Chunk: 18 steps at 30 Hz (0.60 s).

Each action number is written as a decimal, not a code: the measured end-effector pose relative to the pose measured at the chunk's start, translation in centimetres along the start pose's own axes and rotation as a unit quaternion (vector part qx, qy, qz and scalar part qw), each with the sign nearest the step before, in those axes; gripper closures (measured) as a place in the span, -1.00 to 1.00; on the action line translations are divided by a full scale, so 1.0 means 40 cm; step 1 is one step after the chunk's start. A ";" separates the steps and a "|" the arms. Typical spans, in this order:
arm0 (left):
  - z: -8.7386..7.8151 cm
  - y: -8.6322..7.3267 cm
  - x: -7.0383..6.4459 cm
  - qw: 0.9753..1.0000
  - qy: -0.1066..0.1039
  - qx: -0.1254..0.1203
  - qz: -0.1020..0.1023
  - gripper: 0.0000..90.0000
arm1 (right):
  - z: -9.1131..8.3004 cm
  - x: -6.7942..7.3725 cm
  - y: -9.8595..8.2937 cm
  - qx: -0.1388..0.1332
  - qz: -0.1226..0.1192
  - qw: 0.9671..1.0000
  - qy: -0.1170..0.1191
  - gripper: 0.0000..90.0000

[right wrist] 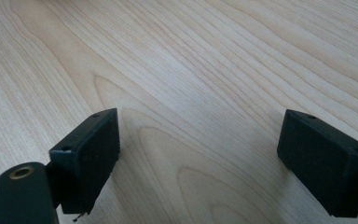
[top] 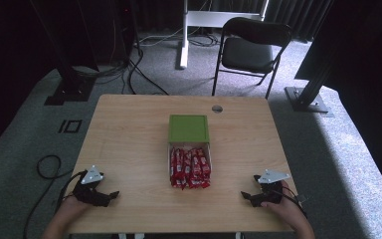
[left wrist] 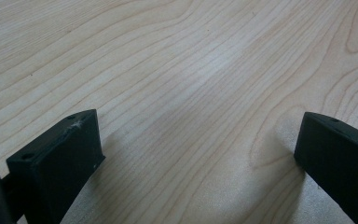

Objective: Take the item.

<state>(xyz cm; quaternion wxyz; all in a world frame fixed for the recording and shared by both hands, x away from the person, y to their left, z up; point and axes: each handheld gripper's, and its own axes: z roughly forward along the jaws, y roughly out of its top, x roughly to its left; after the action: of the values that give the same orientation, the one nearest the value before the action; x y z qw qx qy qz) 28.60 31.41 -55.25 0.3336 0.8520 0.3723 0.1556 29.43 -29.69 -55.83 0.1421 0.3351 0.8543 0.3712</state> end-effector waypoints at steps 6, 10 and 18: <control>0.000 0.000 0.000 1.000 0.000 0.000 0.000 -0.97 | 0.000 0.000 0.000 0.000 0.000 1.000 0.000 -0.71; 0.000 0.000 0.000 1.000 0.000 0.000 0.000 -0.97 | 0.000 0.000 0.000 0.000 0.000 1.000 0.000 -0.71; 0.000 0.000 0.000 1.000 0.000 0.000 0.000 -0.97 | -0.001 0.000 0.000 -0.002 0.008 1.000 -0.008 -0.68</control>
<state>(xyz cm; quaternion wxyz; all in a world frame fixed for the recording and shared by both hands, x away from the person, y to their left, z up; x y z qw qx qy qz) 28.60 31.42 -55.25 0.3336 0.8519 0.3725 0.1556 29.41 -29.72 -55.81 0.1466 0.3441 0.8499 0.3712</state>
